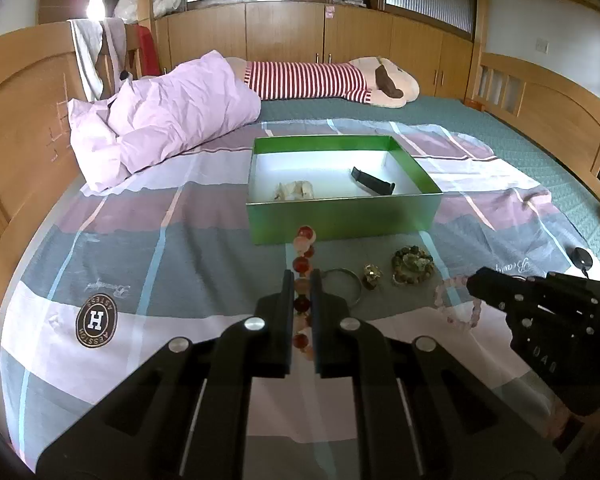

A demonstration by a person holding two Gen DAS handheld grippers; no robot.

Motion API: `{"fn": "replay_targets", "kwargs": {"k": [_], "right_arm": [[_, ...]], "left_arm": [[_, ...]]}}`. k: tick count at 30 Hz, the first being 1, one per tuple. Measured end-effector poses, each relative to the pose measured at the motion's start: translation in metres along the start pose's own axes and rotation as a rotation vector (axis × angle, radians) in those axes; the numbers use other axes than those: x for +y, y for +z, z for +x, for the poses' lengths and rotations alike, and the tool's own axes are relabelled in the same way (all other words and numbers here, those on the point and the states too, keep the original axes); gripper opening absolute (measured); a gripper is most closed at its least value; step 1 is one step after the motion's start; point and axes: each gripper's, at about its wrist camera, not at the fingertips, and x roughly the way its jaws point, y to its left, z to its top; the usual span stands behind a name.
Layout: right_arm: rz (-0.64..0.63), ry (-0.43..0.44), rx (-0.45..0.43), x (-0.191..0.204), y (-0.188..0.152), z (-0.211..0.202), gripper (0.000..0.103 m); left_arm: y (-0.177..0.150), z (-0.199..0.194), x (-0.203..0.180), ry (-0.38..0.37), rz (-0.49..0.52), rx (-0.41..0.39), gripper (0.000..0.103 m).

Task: Organize jewelry
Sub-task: 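Carry both bead bracelets into the green box and open both grippers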

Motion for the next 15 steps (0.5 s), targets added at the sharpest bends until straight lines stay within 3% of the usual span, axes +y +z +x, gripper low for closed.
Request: {"fn": "replay_targets", "kwargs": {"k": [8,15], "right_arm": [[0.021,0.02,-0.045,-0.001,0.031,-0.009,0.007],[0.045,0.036,-0.062,-0.008,0.071,0.006,0.007]], "left_arm": [[0.008,0.009,0.0,-0.014,-0.012,0.011,0.008],[0.042,0.04,0.002,-0.038,-0.008,0.041,0.008]]}}
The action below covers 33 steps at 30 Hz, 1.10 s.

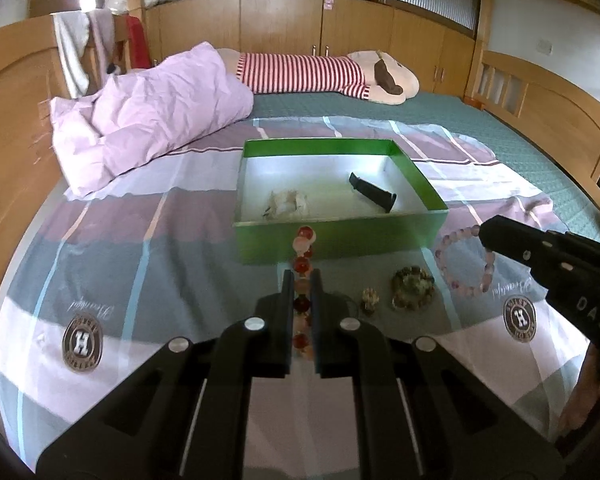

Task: Organize jewelry
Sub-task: 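Carry both bead bracelets into the green box and open both grippers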

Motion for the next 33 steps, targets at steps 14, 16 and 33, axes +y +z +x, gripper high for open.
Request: {"fn": "replay_targets", "kwargs": {"k": [14,16,33], "right_arm": [[-0.004,-0.023,0.025,-0.041,0.077,0.099,0.007],[0.004,-0.033,0.046,-0.047,0.077,0.116,0.007],[0.021,-0.08,-0.021,-0.066,0.055,0.062,0.057]], "left_arm": [[0.12,0.118,-0.013,-0.032,0.061,0.044,0.008],[0.125,0.14,-0.012,-0.04,0.049,0.072,0.008],[0.094,0.118,0.002,-0.053,0.013,0.05,0.087]]}}
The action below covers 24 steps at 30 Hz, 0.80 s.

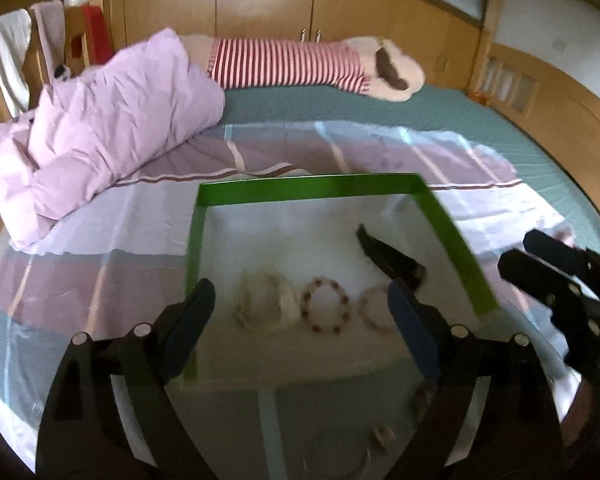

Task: Organize jewelry
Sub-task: 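Carry both bead bracelets into the green box and open both grippers, then move both grippers back to the silver bangle and beaded stone bracelet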

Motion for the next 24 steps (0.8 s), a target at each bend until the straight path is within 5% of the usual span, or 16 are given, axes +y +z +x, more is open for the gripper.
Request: {"fn": "replay_targets", "kwargs": {"k": [5,8,13,24], "right_arm": [[-0.033,-0.038,0.005,-0.005,-0.034,-0.039,0.057],[0.002,-0.044,0.096,-0.013,-0.065,-0.032,0.057],[-0.047,-0.036,0.236,-0.006,-0.096,0.0,0.053],[-0.107,0.008,0.316,0.0,-0.114,0.029,0.038]], "left_arm": [[-0.042,-0.059,-0.01,-0.013,0.045,-0.034,0.088],[-0.073,-0.067,-0.015,-0.043,0.04,-0.01,0.088],[-0.114,-0.034,-0.035,-0.057,0.122,0.099,0.055],[-0.136,0.014,-0.038,-0.061,0.113,0.176,0.043]]}}
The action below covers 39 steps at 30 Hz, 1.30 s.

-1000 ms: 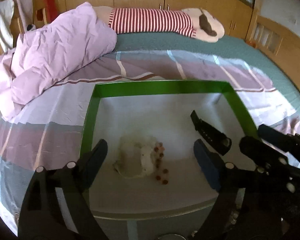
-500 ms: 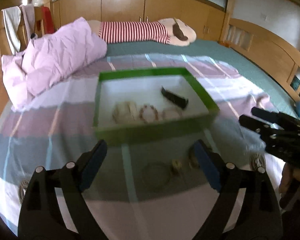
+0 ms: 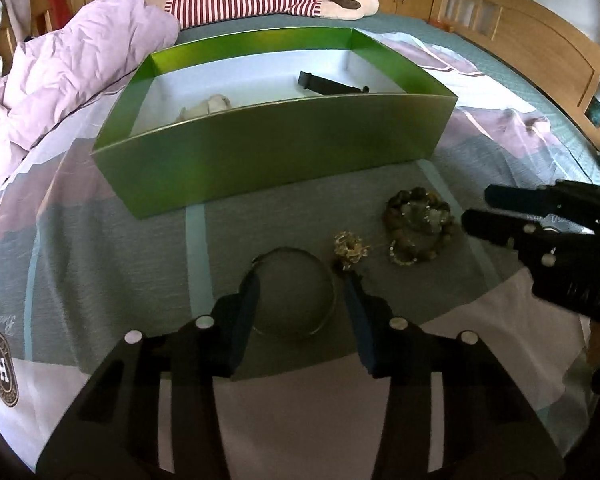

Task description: Organize jewelry

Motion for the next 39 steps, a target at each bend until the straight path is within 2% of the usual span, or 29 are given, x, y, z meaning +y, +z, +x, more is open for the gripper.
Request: {"fn": "replay_targets", "kwargs": {"k": [9,13,15,17,18,20,21,22,24,26,30,31,32,33,35,36,37,38,39], "right_arm": [[-0.017,0.018,0.044,0.004,-0.001,0.021,0.033],[-0.013,0.018,0.048,0.002,0.0,0.026,0.032],[-0.009,0.04,0.057,0.003,0.001,0.027,0.032],[-0.042,0.04,0.06,0.009,0.001,0.027,0.027],[-0.052,0.052,0.076,0.011,0.0,0.029,0.017],[-0.087,0.049,0.082,0.019,-0.002,0.032,0.014],[-0.102,0.045,0.085,0.023,-0.002,0.032,0.004],[-0.095,0.064,0.108,0.023,-0.003,0.035,0.0],[-0.081,0.107,0.142,0.025,-0.005,0.038,0.0],[-0.119,0.167,0.198,0.032,-0.008,0.037,0.0],[-0.18,0.339,0.383,0.043,-0.027,0.022,0.0],[-0.194,0.349,0.41,0.045,-0.032,0.019,0.001],[-0.216,0.364,0.453,0.048,-0.04,0.013,0.001],[-0.23,0.383,0.484,0.05,-0.047,0.009,0.009],[-0.219,0.419,0.473,0.049,-0.05,-0.003,0.031],[-0.198,0.428,0.451,0.046,-0.048,-0.01,0.051],[-0.16,0.405,0.388,0.038,-0.043,-0.021,0.063],[-0.131,0.384,0.343,0.032,-0.04,-0.029,0.065],[-0.094,0.364,0.285,0.024,-0.036,-0.04,0.071]], "left_arm": [[-0.005,0.01,0.001,-0.019,-0.007,0.031,0.039],[-0.006,0.016,0.002,-0.039,0.0,0.047,0.031],[-0.006,0.018,0.001,-0.035,0.01,0.046,0.031],[-0.006,0.02,0.0,-0.029,0.022,0.05,0.031],[-0.006,0.022,-0.001,-0.027,0.029,0.054,0.031],[-0.006,0.023,-0.002,-0.021,0.043,0.06,0.03],[-0.006,0.024,-0.002,-0.018,0.04,0.066,0.03],[-0.005,0.024,-0.002,-0.019,0.032,0.07,0.03],[-0.005,0.024,-0.002,-0.02,0.031,0.084,0.03],[-0.007,0.023,-0.004,-0.028,0.055,0.108,0.03],[-0.016,0.013,0.003,-0.076,0.036,0.193,0.03],[-0.021,0.008,0.005,-0.084,0.031,0.216,0.031],[-0.026,0.004,0.005,-0.085,0.041,0.234,0.031],[-0.033,-0.002,0.004,-0.083,0.061,0.257,0.031],[-0.044,-0.011,0.004,-0.088,0.064,0.29,0.037],[-0.05,-0.016,0.004,-0.089,0.059,0.299,0.039],[-0.054,-0.021,0.003,-0.083,0.056,0.298,0.043],[-0.058,-0.027,0.003,-0.072,0.05,0.291,0.054],[-0.063,-0.037,0.001,-0.059,0.045,0.255,0.059]]}}
